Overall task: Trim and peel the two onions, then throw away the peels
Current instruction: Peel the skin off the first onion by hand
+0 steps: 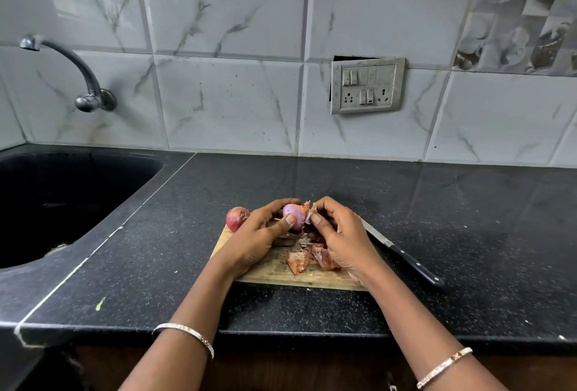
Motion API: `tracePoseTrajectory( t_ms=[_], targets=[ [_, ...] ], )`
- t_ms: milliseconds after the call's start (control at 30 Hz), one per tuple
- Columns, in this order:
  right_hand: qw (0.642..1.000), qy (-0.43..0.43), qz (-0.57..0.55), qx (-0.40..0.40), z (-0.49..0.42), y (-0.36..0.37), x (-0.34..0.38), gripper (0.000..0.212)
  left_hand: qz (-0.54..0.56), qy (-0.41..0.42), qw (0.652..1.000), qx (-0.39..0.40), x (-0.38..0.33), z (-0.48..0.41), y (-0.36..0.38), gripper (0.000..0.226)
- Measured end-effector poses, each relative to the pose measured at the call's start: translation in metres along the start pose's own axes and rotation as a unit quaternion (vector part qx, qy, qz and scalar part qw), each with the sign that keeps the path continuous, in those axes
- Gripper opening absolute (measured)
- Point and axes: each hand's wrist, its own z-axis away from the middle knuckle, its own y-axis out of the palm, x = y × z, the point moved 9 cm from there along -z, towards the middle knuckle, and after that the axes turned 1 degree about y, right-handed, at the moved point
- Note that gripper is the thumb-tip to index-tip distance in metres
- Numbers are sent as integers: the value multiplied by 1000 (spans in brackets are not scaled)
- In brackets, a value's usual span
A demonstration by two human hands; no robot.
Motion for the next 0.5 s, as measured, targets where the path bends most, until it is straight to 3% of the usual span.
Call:
tracePoseTrajectory(
  t_ms=[267,500],
  targets=[
    [999,5,-37,37,0,7,2,10,18,-17,1000,-16,7,-4,-2,48],
    [998,12,-56,35,0,6,1,11,21,23,999,-35,0,1,-6,34]
  ],
)
